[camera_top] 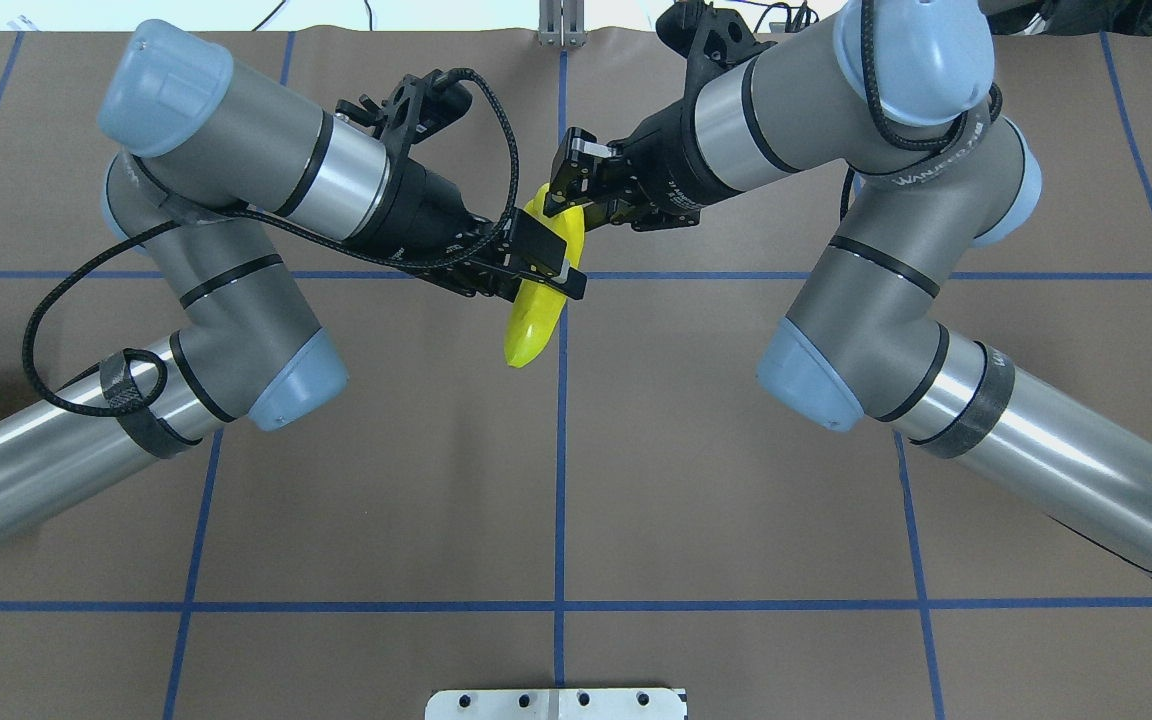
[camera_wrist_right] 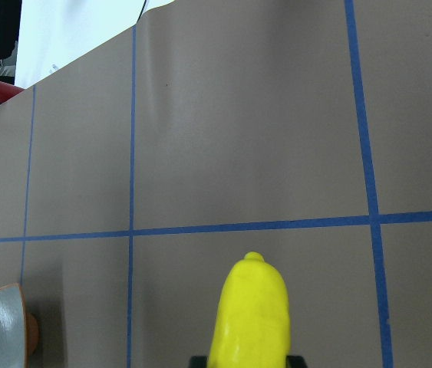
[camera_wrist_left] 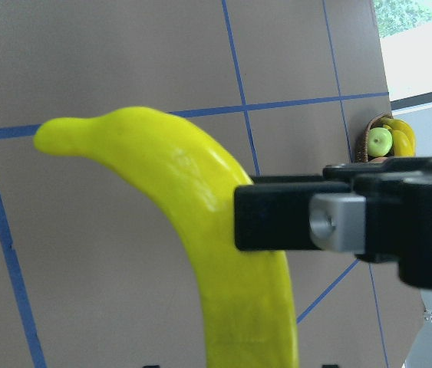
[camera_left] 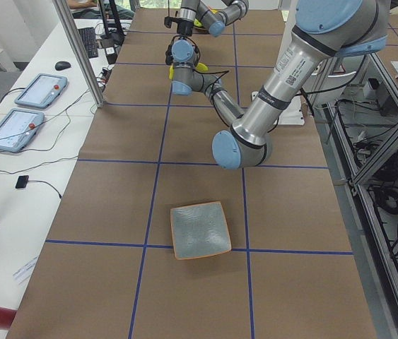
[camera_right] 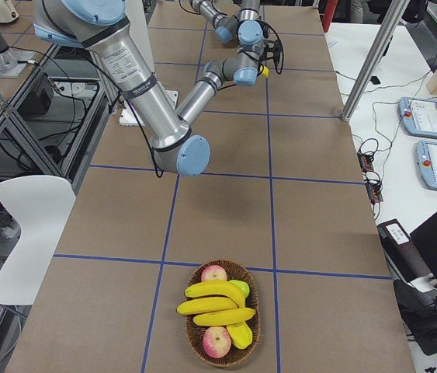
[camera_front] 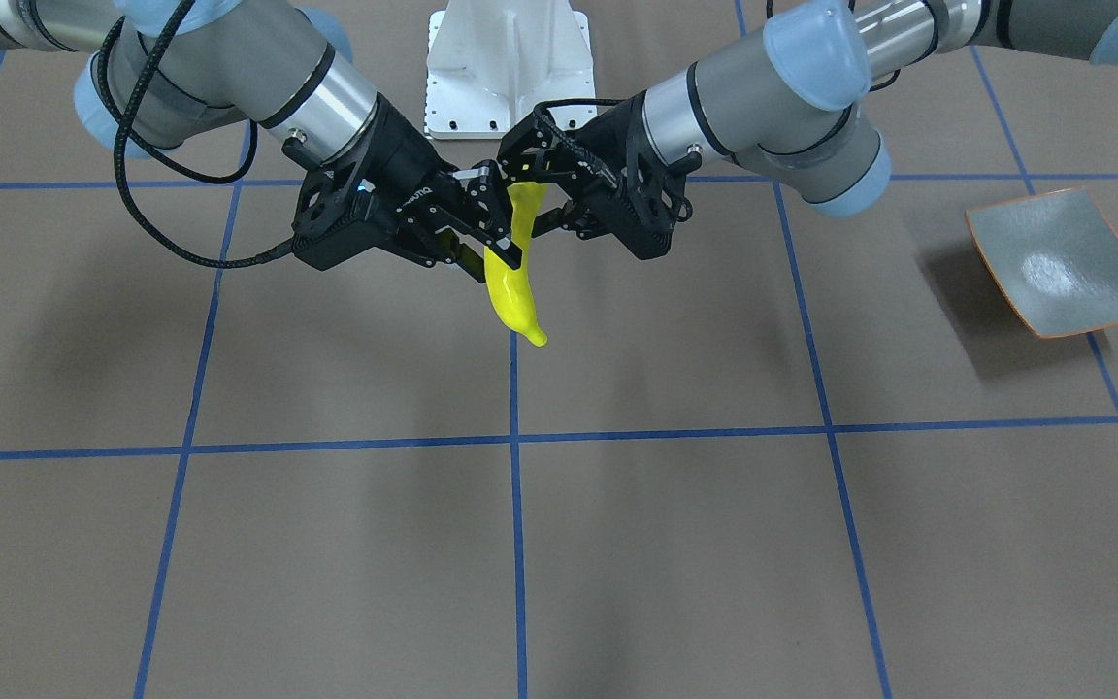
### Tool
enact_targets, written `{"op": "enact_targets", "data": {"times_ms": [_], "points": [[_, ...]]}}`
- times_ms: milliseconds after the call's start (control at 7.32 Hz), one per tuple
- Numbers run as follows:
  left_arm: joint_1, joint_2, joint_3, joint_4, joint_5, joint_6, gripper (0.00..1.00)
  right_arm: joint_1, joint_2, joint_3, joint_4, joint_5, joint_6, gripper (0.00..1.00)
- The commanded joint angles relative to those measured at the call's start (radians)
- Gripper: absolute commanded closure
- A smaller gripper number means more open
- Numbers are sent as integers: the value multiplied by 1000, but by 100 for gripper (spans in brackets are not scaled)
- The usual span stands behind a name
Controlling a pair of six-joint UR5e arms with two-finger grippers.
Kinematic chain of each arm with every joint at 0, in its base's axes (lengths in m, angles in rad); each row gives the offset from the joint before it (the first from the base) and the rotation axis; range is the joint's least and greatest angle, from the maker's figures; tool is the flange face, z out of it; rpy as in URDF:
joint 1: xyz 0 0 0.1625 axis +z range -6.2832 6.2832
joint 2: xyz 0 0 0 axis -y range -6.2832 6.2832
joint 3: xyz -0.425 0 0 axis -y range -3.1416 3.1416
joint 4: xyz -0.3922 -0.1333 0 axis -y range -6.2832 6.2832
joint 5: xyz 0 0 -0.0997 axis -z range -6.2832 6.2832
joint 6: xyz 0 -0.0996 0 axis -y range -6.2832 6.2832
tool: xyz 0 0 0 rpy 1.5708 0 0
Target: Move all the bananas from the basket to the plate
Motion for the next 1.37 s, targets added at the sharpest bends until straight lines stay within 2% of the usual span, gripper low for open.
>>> {"op": "enact_targets", "data": {"times_ms": [0, 137, 273, 410, 546, 683, 819, 1092, 1229], "points": [[2, 8, 1, -36, 3, -37, 100, 0, -1, 0, 0, -1, 0, 86], [2, 8, -4, -39, 3, -81, 100, 1, -4, 0, 3, -2, -2, 1], [2, 11, -7, -39, 3, -83, 100, 3, -12, 0, 40, -2, 0, 0], [0, 14, -8, -40, 1, -103, 100, 22, -69, 36, 99, 6, 5, 0], [-15, 30, -31, -42, -1, -118, 100, 53, -181, 93, 165, 15, 6, 0], [-44, 123, -97, -42, -7, -125, 100, 87, -264, 127, 179, 35, 9, 0], [-62, 267, -187, -33, -11, -123, 100, 113, -350, 135, 181, 35, 2, 0], [-198, 447, -229, -28, -121, -125, 100, 144, -435, 121, 181, 25, -5, 0], [-257, 575, -245, -34, -122, -97, 100, 144, -441, 121, 180, 25, -5, 0]]}}
